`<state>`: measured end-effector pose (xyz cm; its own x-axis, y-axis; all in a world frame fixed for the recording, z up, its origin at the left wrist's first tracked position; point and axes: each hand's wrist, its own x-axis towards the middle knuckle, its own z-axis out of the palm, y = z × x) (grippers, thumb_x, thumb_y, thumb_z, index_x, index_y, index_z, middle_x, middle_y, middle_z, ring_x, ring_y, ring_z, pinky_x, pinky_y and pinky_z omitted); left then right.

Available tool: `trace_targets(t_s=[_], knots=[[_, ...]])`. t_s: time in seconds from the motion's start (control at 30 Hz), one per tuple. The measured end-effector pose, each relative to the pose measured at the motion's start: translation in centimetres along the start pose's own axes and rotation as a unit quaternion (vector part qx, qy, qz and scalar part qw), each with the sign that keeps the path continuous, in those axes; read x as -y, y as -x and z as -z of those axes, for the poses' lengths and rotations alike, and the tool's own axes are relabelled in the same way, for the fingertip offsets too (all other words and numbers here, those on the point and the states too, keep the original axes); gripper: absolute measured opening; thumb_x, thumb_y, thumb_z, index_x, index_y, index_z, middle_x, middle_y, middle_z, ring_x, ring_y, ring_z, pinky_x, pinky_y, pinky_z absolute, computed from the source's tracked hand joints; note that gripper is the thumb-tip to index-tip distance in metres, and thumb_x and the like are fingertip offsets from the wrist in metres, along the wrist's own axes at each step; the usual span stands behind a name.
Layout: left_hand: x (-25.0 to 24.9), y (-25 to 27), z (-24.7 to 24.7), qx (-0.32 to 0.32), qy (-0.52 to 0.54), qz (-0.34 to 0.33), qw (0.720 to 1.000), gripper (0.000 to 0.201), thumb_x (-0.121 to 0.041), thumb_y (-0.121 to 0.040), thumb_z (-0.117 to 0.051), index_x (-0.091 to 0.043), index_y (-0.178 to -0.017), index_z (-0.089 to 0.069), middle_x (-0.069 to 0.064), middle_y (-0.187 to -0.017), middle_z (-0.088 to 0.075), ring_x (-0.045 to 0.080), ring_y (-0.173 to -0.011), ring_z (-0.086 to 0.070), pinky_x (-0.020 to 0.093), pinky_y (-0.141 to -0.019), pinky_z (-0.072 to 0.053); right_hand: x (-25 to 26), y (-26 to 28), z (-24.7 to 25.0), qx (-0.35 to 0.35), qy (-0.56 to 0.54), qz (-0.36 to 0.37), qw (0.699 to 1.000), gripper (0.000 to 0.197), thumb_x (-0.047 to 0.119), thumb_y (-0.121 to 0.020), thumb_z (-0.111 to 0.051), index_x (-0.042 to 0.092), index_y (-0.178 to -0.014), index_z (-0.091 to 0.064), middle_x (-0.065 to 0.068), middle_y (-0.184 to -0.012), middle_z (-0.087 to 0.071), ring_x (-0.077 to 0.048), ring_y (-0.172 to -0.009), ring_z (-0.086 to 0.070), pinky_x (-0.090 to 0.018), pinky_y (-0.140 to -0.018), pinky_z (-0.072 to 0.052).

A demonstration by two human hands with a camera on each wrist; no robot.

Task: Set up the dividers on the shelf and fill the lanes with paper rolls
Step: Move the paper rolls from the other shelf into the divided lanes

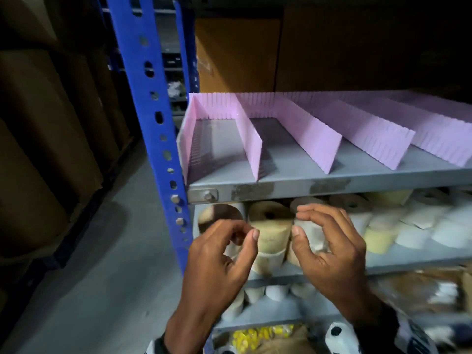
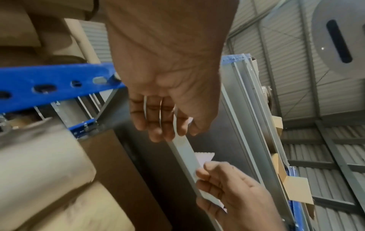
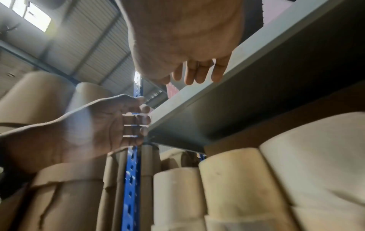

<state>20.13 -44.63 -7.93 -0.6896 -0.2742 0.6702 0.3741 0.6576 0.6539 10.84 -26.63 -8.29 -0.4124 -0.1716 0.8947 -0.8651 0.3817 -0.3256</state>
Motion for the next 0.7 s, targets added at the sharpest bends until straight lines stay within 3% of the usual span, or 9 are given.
trace_targets(t_s=[0.13,0.27,0.37,0.43,0.53,0.63,0.7], knots=[[-0.3,0.6,-4.1,0.107,0.015,0.004,0.994,0.013,-0.038,-0.094,-0.063,-0.029,-0.084,-0.066,-0.015,-0.080,-0.065,0.004,-0.077,-0.062,0.018,-0.059,-0.043,-2.8,3.3,4.9,0.082,0.082,-0.064,0.991,0.015,0.020,-0.086,-0.062,0.009,-0.091,-0.070,-0.001,-0.096,-0.068,-0.020,-0.091,-0.066,-0.032,-0.084,-0.052],[-2.8,0.3,-9.8,0.209,0.030,-0.026,0.977,0.018,-0.046,-0.093,-0.057,-0.031,-0.089,-0.067,-0.017,-0.086,-0.064,0.001,-0.083,-0.060,0.018,-0.061,-0.044,-5.7,5.0,12.2,0.161,0.165,-0.176,0.957,0.022,0.038,-0.087,-0.059,0.021,-0.098,-0.068,0.011,-0.098,-0.066,-0.011,-0.091,-0.065,-0.019,-0.083,-0.047],[-5.3,-0.2,-14.2,0.266,0.037,-0.061,0.961,0.029,-0.056,-0.089,-0.052,-0.035,-0.101,-0.067,-0.019,-0.100,-0.063,0.003,-0.094,-0.061,0.021,-0.068,-0.048,-8.0,5.6,17.6,0.219,0.210,-0.243,0.922,0.034,0.046,-0.087,-0.056,0.024,-0.110,-0.068,0.010,-0.107,-0.067,-0.009,-0.100,-0.064,-0.017,-0.089,-0.044],[-7.5,-0.7,-17.5,0.295,0.037,-0.093,0.950,0.036,-0.060,-0.088,-0.050,-0.037,-0.111,-0.066,-0.022,-0.111,-0.061,0.005,-0.103,-0.060,0.025,-0.079,-0.051,-9.8,5.9,21.5,0.240,0.227,-0.272,0.904,0.038,0.042,-0.087,-0.062,0.023,-0.120,-0.065,0.007,-0.118,-0.066,-0.013,-0.112,-0.062,-0.023,-0.098,-0.046],[-10.7,-1.0,-22.4,0.311,0.043,-0.129,0.941,0.041,-0.065,-0.087,-0.047,-0.043,-0.119,-0.061,-0.029,-0.122,-0.053,-0.002,-0.115,-0.053,0.019,-0.090,-0.046,-12.2,5.6,27.4,0.250,0.260,-0.293,0.886,0.042,0.046,-0.088,-0.059,0.029,-0.126,-0.059,0.011,-0.125,-0.061,-0.011,-0.117,-0.058,-0.030,-0.097,-0.048],[-14.6,-1.2,-27.0,0.312,0.056,-0.148,0.937,0.038,-0.063,-0.086,-0.051,-0.049,-0.122,-0.054,-0.033,-0.126,-0.048,-0.007,-0.115,-0.050,0.019,-0.078,-0.050,-14.9,4.5,33.2,0.250,0.298,-0.316,0.866,0.049,0.058,-0.083,-0.048,0.039,-0.127,-0.053,0.021,-0.124,-0.055,-0.003,-0.113,-0.055,-0.025,-0.093,-0.046],[-17.1,-1.6,-30.4,0.300,0.064,-0.156,0.939,0.038,-0.062,-0.086,-0.054,-0.050,-0.121,-0.053,-0.033,-0.126,-0.049,-0.008,-0.115,-0.051,0.019,-0.076,-0.052,-17.0,3.6,36.8,0.244,0.311,-0.329,0.858,0.052,0.064,-0.081,-0.046,0.044,-0.129,-0.049,0.027,-0.123,-0.050,0.002,-0.112,-0.052,-0.022,-0.091,-0.043]])
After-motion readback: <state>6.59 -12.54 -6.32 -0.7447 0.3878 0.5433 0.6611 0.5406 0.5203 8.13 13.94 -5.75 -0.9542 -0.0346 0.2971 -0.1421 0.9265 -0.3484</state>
